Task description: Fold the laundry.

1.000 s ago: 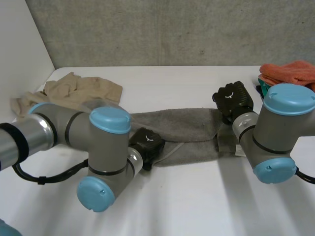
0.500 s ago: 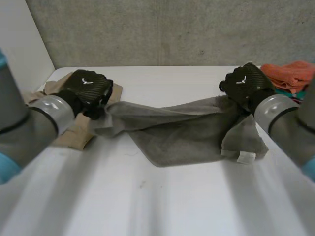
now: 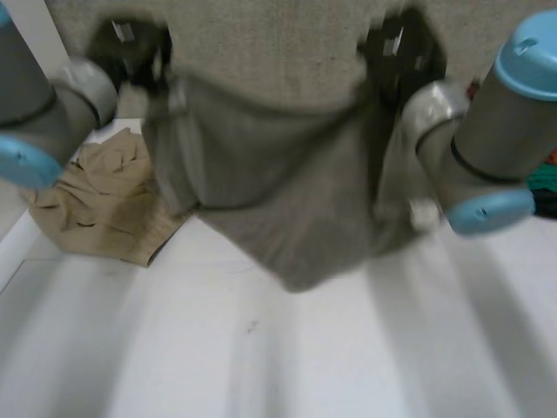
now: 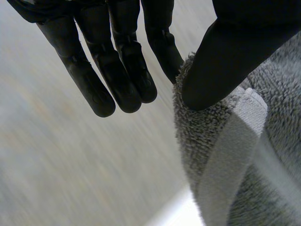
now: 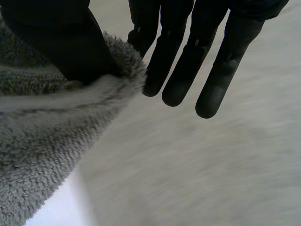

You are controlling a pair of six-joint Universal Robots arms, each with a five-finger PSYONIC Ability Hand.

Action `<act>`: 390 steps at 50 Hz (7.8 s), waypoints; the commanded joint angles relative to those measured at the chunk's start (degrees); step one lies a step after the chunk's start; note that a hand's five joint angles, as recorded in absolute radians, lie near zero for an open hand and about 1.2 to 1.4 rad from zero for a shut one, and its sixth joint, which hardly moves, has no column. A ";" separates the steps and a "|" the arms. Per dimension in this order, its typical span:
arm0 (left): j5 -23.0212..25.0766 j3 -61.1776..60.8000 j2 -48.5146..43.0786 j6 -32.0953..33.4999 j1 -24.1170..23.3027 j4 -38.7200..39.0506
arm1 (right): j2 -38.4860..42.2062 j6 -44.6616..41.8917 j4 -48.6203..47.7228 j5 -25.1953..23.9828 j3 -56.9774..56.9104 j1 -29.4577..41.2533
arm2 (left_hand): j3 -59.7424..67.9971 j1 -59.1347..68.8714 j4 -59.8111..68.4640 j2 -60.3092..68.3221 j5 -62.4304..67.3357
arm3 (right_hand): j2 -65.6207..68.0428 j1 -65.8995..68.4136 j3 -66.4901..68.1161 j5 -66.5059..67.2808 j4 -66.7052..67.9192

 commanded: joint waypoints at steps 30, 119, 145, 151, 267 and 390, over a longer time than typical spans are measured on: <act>-0.48 -38.71 0.11 13.33 6.80 7.18 | -0.73 -1.92 10.45 -3.45 22.91 2.36 | 11.76 13.57 11.36 11.40 13.26 | 12.10 14.92 11.68 12.81 11.34; -6.11 -40.91 16.36 14.32 6.19 8.68 | 3.58 30.89 18.61 -9.50 21.16 -9.15 | 11.76 13.57 11.36 11.40 13.26 | -32.33 -29.52 -32.75 -31.62 -33.09; -5.23 -40.12 19.26 13.61 5.04 7.09 | 8.68 37.10 16.16 -5.55 21.25 -3.88 | 11.76 13.57 11.36 11.40 13.26 | -32.67 -29.85 -33.09 -31.96 -33.43; -5.23 -39.68 19.97 13.09 5.48 6.57 | 10.61 37.54 13.61 -3.44 19.05 -2.74 | 11.76 13.57 11.36 11.40 13.26 | -24.77 -21.96 -25.19 -24.07 -25.53; 8.83 -35.73 45.62 1.57 0.21 12.19 | 17.28 43.07 11.40 -13.90 -6.09 2.27 | 11.76 13.57 11.36 11.40 13.26 | -57.90 -55.08 -58.32 -57.19 -58.66; 3.73 -45.56 12.22 32.66 12.78 -0.35 | 1.31 -2.87 18.51 -4.05 15.96 -17.76 | 11.76 13.57 11.36 11.40 13.26 | 12.10 14.92 11.68 12.81 11.34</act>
